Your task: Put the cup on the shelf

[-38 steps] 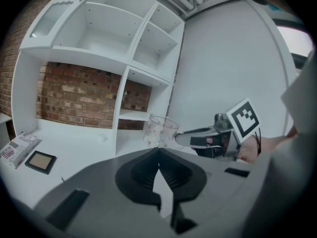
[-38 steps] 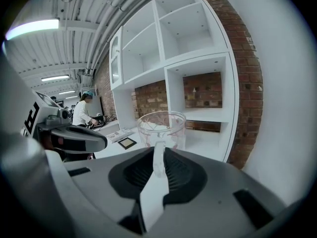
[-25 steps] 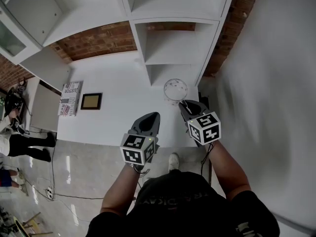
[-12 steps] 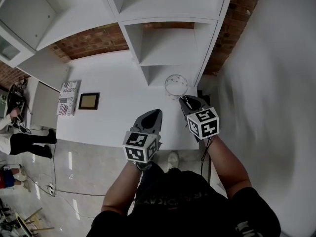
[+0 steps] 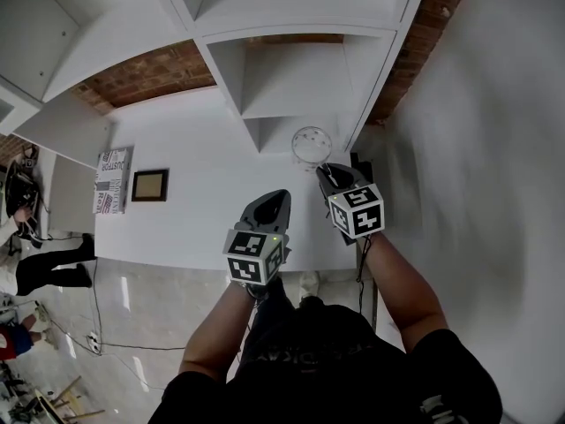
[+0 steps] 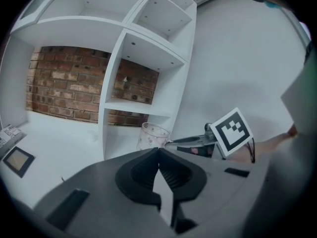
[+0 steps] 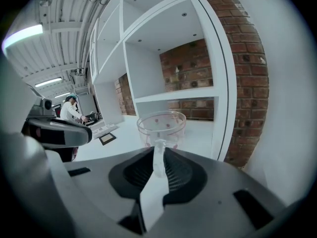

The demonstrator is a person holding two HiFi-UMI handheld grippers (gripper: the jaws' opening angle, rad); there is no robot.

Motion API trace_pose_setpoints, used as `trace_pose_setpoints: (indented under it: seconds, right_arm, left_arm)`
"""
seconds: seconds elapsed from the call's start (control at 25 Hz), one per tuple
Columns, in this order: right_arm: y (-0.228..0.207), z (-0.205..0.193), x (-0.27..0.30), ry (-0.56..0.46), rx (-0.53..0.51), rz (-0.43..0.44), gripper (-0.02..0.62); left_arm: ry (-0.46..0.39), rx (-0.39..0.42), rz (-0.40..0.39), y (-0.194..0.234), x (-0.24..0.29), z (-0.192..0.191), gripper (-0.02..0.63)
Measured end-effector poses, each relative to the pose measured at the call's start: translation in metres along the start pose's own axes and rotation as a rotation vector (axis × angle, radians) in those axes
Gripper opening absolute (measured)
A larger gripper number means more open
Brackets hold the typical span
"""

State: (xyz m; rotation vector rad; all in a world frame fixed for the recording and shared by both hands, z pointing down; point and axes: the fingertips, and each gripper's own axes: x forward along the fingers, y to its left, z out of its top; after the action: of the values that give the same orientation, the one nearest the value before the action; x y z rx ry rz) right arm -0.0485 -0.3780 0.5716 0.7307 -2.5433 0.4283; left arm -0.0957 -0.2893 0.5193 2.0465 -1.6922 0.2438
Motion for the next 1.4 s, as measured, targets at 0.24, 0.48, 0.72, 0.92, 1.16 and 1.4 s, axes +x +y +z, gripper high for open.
trace_pose_setpoints:
  seconds: [0.24, 0.48, 0.72, 0.92, 1.16, 1.4]
  right_arm:
    - [-0.015, -0.007, 0.036, 0.02, 0.02, -0.023, 0.054]
    - [-0.029, -0.013, 0.071, 0.03, 0.015, -0.046, 0.054]
    - [-0.047, -0.023, 0.098, 0.041, 0.024, -0.072, 0.054]
    - [-0.057, -0.029, 0.119, 0.061, 0.007, -0.076, 0.054]
    - [-0.068, -0.031, 0.138, 0.078, 0.026, -0.084, 0.054]
    - [-0.072, -0.032, 0.15, 0.074, 0.032, -0.094, 0.054]
  left_arm:
    - [0.027, -0.01, -0.001, 0.021, 0.017, -0.005, 0.006]
    - [0.026, -0.005, -0.009, 0.037, 0.035, -0.003, 0.005]
    - [0.011, 0.018, -0.007, 0.047, 0.052, -0.004, 0.005]
    - [0.024, 0.018, -0.001, 0.052, 0.063, -0.015, 0.005]
    - [0.033, 0.003, -0.002, 0.054, 0.071, -0.022, 0.005]
    - [0.039, -0.007, -0.003, 0.059, 0.076, -0.026, 0.005]
